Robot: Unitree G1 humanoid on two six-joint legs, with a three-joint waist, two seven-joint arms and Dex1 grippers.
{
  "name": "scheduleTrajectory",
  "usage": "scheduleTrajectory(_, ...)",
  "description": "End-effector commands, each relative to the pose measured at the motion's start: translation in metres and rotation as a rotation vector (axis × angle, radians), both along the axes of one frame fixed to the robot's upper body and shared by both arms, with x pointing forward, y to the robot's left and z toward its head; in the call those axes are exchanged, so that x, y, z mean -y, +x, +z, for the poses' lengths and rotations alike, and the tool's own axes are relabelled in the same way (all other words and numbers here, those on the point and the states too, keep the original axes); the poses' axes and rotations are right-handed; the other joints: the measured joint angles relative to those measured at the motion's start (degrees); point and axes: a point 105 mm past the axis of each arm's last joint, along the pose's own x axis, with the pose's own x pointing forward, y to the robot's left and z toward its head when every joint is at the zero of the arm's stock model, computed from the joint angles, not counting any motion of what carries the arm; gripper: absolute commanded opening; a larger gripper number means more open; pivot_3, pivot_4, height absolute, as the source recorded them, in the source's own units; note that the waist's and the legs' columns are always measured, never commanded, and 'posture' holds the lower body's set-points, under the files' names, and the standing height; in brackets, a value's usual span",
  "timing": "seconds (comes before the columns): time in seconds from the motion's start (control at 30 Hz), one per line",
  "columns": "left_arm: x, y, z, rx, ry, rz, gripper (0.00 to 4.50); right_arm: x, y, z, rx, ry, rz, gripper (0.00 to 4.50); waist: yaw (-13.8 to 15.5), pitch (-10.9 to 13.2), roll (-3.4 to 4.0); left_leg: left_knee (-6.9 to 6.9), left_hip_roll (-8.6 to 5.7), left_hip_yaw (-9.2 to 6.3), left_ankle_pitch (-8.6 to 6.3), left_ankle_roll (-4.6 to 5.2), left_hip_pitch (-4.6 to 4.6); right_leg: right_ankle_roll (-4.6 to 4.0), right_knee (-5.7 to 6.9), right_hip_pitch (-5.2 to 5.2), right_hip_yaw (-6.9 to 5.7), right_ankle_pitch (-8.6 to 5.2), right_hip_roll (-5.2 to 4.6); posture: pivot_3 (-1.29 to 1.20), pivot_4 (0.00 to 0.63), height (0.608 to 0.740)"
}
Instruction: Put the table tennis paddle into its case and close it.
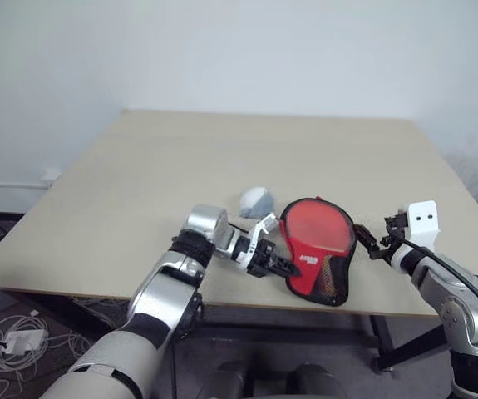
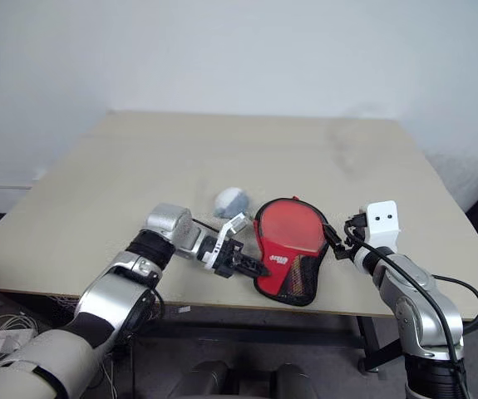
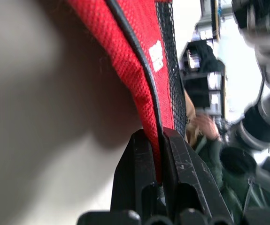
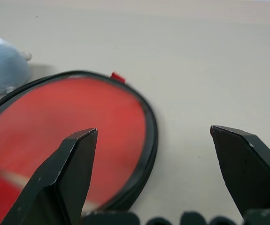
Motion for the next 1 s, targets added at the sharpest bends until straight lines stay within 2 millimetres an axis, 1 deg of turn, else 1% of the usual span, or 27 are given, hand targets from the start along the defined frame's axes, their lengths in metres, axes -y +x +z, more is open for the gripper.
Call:
scheduleTrajectory(0.03, 0.009, -0.008, 0.018, 0.018, -0.069, -0.067, 0.01, 0.000, 0.002, 0.018, 0.075, -0.005, 0.004, 4.19, 0.05, 0.00, 0.00, 0.01, -0.01, -0.01, 0.00, 0.00, -0.01, 0.00, -0.01, 0.00, -0.02, 0.00, -0.01, 0.00, 0.000, 0.740)
scheduleTrajectory(0.1, 0.009, -0.013, 0.018, 0.021, -0.066, -0.091, 0.01, -0.002, 0.003, 0.017, 0.073, -0.008, 0.012, 4.19, 0.02, 0.00, 0.00, 0.01, -0.02, -0.01, 0.00, 0.01, -0.01, 0.00, -0.02, 0.00, -0.02, 0.00, -0.02, 0.00, 0.000, 0.740)
scheduleTrajectory(0.23, 0.016, -0.031, 0.020, 0.034, -0.095, -0.190, 0.01, -0.005, 0.005, 0.017, 0.071, -0.013, 0.025, 4.19, 0.00, 0.00, 0.01, 0.00, -0.01, 0.00, 0.00, 0.01, 0.00, 0.00, -0.01, 0.00, 0.00, 0.00, -0.01, 0.00, 0.000, 0.740)
scheduleTrajectory(0.37, 0.020, -0.047, 0.023, -0.020, -0.105, -0.277, 0.01, -0.006, 0.009, 0.019, 0.071, -0.016, 0.029, 4.19, 0.00, 0.01, 0.01, 0.01, -0.01, 0.00, 0.01, 0.01, 0.00, 0.00, -0.01, 0.01, 0.00, -0.01, 0.00, 0.00, 0.000, 0.740)
scheduleTrajectory(0.43, 0.019, -0.051, 0.022, -0.055, -0.093, -0.292, 0.01, -0.007, 0.010, 0.019, 0.071, -0.019, 0.031, 4.19, 0.00, 0.01, 0.01, 0.02, -0.01, 0.00, 0.01, 0.02, 0.00, -0.01, -0.02, 0.02, -0.01, -0.02, 0.00, 0.00, 0.000, 0.740)
scheduleTrajectory(0.57, 0.020, -0.059, 0.022, -0.049, -0.089, -0.343, 0.01, -0.006, 0.010, 0.018, 0.066, -0.025, 0.030, 4.19, 0.01, 0.01, 0.02, 0.03, -0.01, 0.00, 0.02, 0.03, 0.00, -0.01, -0.02, 0.02, -0.01, -0.02, 0.01, 0.00, 0.000, 0.740)
scheduleTrajectory(0.63, 0.020, -0.059, 0.022, -0.043, -0.101, -0.341, 0.01, -0.006, 0.010, 0.017, 0.063, -0.027, 0.025, 4.19, 0.02, 0.01, 0.02, 0.03, -0.01, 0.01, 0.02, 0.03, 0.00, -0.01, -0.02, 0.02, -0.01, -0.02, 0.01, 0.00, 0.000, 0.740)
scheduleTrajectory(0.8, 0.017, -0.046, 0.017, 0.027, -0.110, -0.268, 0.01, -0.004, 0.009, 0.016, 0.060, -0.030, 0.019, 4.19, 0.02, 0.01, 0.02, 0.04, -0.01, 0.00, 0.02, 0.03, 0.00, -0.01, -0.03, 0.01, -0.01, -0.03, 0.01, 0.00, 0.000, 0.740)
scheduleTrajectory(0.9, 0.014, -0.045, 0.016, 0.011, -0.098, -0.249, 0.01, -0.003, 0.009, 0.014, 0.056, -0.027, 0.016, 4.19, 0.01, 0.01, 0.02, 0.04, -0.01, 0.00, 0.02, 0.03, 0.00, -0.01, -0.03, 0.01, -0.01, -0.03, 0.02, 0.00, 0.000, 0.740)
scheduleTrajectory(1.0, 0.009, -0.042, 0.016, -0.019, -0.072, -0.230, 0.01, -0.008, 0.010, 0.016, 0.060, -0.023, 0.037, 4.19, 0.01, 0.01, 0.02, 0.05, 0.00, 0.00, 0.03, 0.04, 0.00, 0.00, -0.03, 0.02, -0.01, -0.03, 0.04, 0.00, 0.000, 0.740)
